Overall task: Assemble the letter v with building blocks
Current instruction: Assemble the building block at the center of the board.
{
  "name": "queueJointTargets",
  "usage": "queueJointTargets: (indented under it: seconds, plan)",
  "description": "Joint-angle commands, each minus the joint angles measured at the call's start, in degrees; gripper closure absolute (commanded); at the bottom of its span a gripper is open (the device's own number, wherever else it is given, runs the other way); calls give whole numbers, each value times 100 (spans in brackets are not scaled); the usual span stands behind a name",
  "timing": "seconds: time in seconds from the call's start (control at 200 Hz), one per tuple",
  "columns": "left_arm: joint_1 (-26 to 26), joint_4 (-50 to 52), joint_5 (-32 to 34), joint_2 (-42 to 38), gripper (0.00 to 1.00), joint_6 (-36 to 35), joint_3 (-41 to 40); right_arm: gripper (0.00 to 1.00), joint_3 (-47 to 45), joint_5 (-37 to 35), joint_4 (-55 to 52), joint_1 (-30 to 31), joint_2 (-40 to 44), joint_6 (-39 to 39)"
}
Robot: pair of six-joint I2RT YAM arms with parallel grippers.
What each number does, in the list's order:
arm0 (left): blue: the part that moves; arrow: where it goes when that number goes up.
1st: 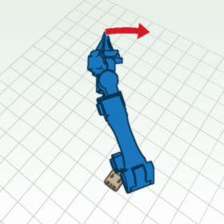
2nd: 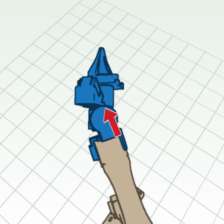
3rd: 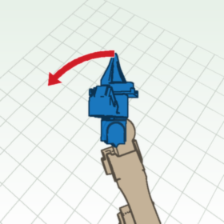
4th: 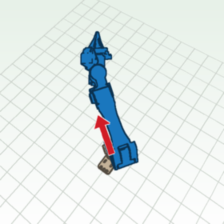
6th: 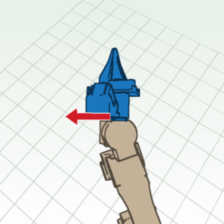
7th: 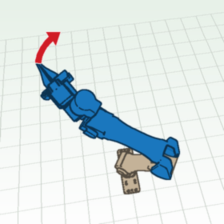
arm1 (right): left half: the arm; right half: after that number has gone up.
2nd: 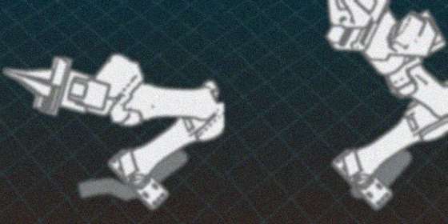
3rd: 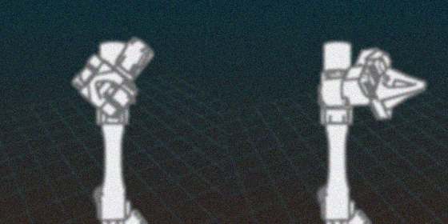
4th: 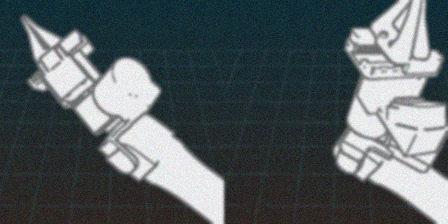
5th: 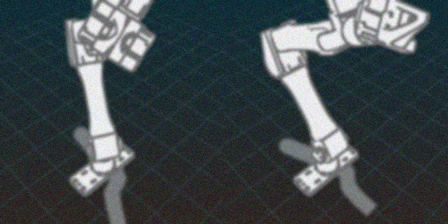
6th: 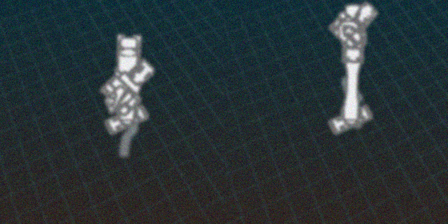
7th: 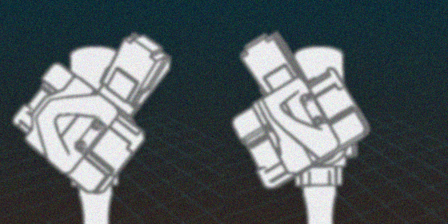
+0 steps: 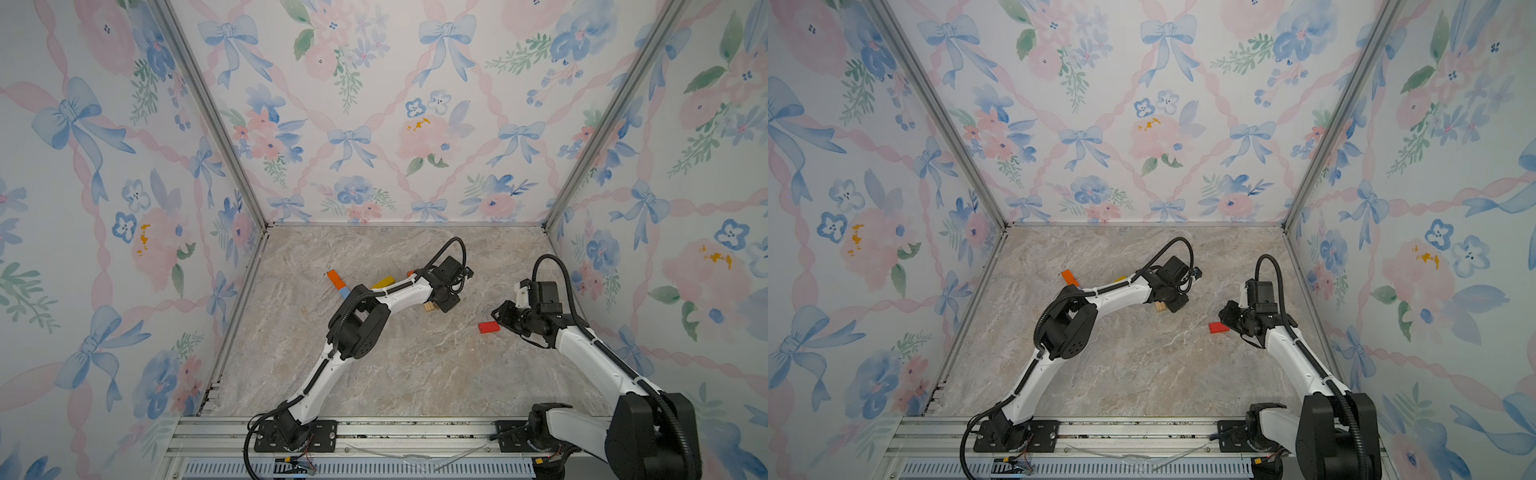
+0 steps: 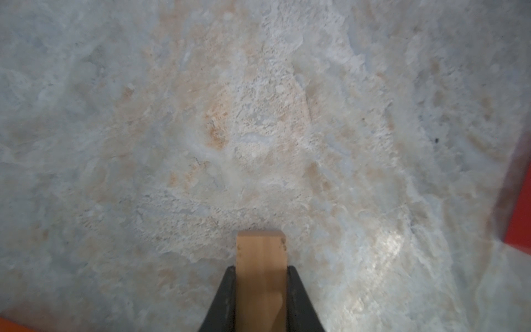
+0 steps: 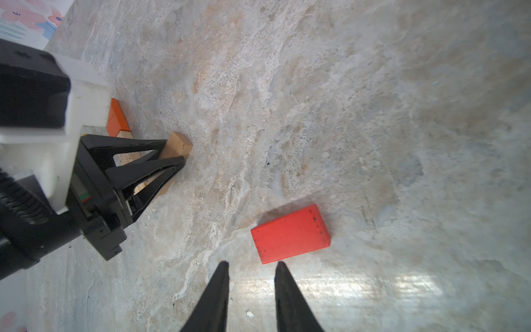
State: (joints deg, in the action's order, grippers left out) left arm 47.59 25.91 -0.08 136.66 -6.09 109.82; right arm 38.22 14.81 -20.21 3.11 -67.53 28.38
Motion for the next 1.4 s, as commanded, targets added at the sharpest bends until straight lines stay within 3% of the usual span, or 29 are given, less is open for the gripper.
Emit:
queueJointTargets:
  seconds: [0.0, 0.385, 0.55, 0.655, 0.775, 0.905, 1.14, 1.23, 1.395]
  plan:
    - [-57, 231, 8, -50, 75, -131, -110, 69, -2, 31, 26, 46, 5, 64]
    - [-57, 114, 52, -143, 55, -60, -128, 69, 1, 22, 0, 43, 46, 63]
    - [-56, -20, 124, -366, 41, 56, -127, 68, 19, 27, -26, 52, 80, 73]
    - [-56, -123, 145, -628, 33, 158, -124, 65, 99, 59, -96, 80, 108, 89]
    - [-62, -330, 301, -1054, 32, 340, -199, 57, 333, 85, -159, 242, 130, 73]
    - [-156, -777, 536, -1711, 38, 746, -562, 58, 540, 22, -45, 559, -54, 128]
    - [-500, -2016, 571, -3287, 67, 2058, -2288, 98, 827, 4, 385, 1425, -1131, 282]
    - [-632, -2167, 939, -3845, 75, 2357, -2959, 100, 1056, 34, 473, 1663, -1602, 284]
    - [-1079, -2187, 879, -4738, 77, 2992, -4085, 100, 1578, 15, 357, 1857, -2281, 92]
